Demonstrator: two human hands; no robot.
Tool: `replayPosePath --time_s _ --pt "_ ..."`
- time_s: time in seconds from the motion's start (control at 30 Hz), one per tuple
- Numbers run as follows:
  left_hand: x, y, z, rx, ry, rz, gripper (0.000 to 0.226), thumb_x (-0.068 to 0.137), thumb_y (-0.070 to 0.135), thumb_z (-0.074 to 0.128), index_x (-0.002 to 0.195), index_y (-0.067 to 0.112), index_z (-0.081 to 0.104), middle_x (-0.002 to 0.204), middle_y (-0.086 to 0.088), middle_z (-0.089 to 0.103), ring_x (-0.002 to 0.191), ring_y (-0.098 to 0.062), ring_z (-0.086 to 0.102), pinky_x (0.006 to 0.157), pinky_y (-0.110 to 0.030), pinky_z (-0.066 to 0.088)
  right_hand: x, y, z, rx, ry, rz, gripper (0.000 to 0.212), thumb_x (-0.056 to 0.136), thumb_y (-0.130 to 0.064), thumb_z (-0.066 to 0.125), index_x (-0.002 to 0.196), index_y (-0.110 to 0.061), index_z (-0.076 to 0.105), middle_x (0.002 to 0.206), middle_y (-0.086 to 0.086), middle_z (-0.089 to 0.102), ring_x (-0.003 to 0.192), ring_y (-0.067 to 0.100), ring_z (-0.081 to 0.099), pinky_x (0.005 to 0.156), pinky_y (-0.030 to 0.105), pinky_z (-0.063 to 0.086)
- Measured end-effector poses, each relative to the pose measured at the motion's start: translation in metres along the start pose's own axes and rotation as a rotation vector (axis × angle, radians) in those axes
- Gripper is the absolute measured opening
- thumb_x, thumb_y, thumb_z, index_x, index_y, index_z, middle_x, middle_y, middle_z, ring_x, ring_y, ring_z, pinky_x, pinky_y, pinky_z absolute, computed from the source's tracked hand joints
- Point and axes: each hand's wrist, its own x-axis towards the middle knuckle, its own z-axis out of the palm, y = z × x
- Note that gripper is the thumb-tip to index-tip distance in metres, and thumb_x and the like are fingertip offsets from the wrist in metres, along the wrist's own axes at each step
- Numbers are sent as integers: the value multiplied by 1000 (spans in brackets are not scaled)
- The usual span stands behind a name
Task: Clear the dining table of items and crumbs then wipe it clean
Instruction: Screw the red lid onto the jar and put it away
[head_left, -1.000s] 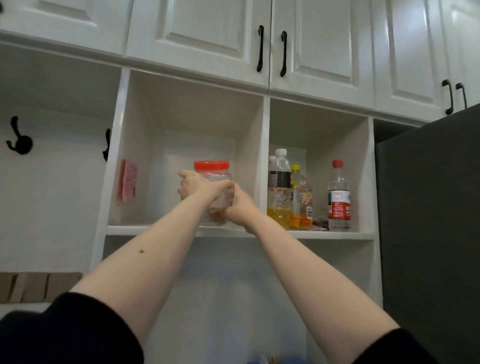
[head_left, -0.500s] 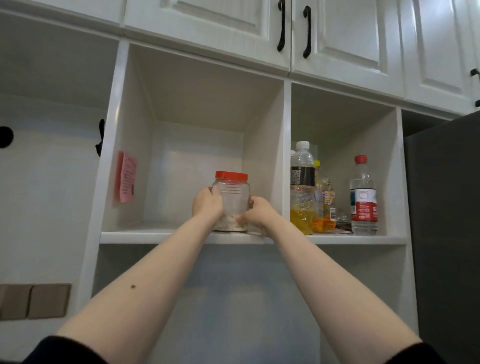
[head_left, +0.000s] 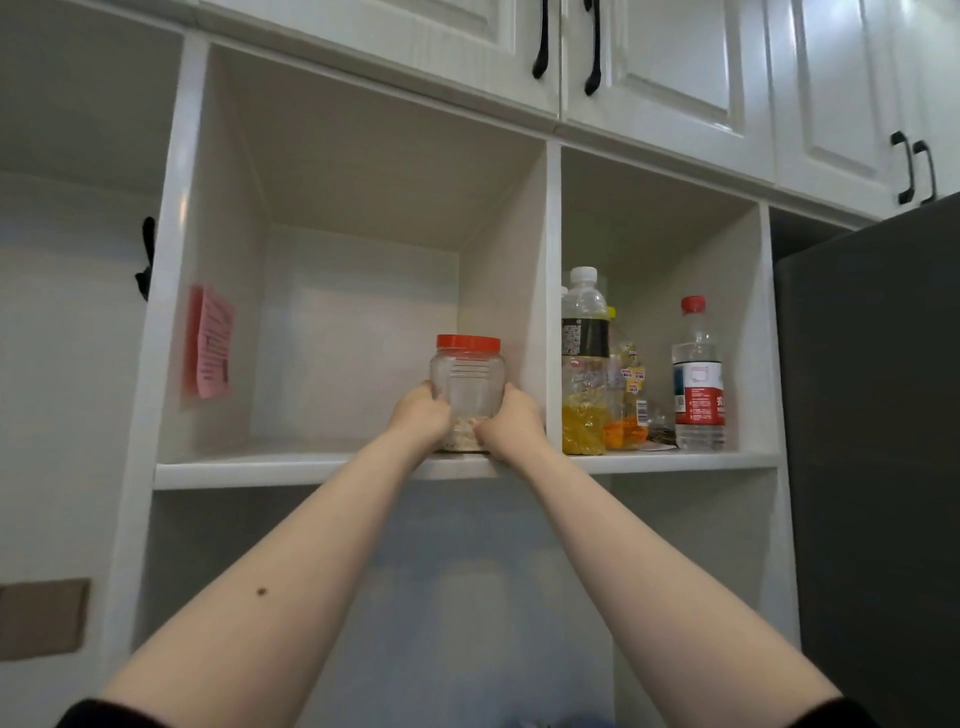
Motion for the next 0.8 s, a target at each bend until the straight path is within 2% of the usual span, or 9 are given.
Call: replayPosePath --time_s 0.17,0.33,0.4,0.47,0.6,0.7,0.8 --pt "3 1 3 95 -58 -48 38 101 16 29 134 -1 37 141 -23 42 129 -36 41 102 -35 35 -5 -1 5 34 44 -3 47 82 -12 65 125 -9 47 122 14 60 113 33 57 91 35 48" --pt "-1 4 1 172 -93 -72 50 101 14 25 148 -1 11 152 -21 26 139 -35 29 109 -34 27 -11 1 2 57 35 -34 45 80 -1 57 123 -9 48 120 14 60 111 33 57 95 41 50" --pt "-1 4 1 177 -89 -77 49 101 14 26 147 0 15 151 -21 28 138 -35 30 109 -34 28 -14 3 0 67 29 -50 45 80 2 54 124 -8 48 120 15 60 111 34 57 95 39 49" --pt "-1 4 1 147 -39 -77 43 101 15 27 140 -1 28 147 -23 35 134 -36 35 107 -36 30 -18 4 -6 67 8 -55 46 81 1 53 126 -7 47 123 15 58 115 33 55 96 35 47" --pt "-15 9 2 134 202 12 40 98 12 31 134 -1 42 140 -23 44 128 -37 42 103 -37 34 -35 1 -23 19 -58 -78 47 91 -7 51 136 -3 40 139 15 47 129 30 44 102 29 35" --pt "-29 11 7 70 284 87 39 94 8 34 132 4 47 135 -21 50 124 -36 47 100 -37 37 -49 -4 -32 15 -52 -129 38 91 -12 53 128 -3 51 130 18 55 122 33 50 101 35 40" --pt "-46 17 16 -33 312 107 42 92 5 36 132 6 47 136 -18 51 125 -33 47 102 -35 35 -66 -4 -44 33 -36 -121 43 88 -7 57 130 -3 49 128 18 57 119 31 52 98 34 42"
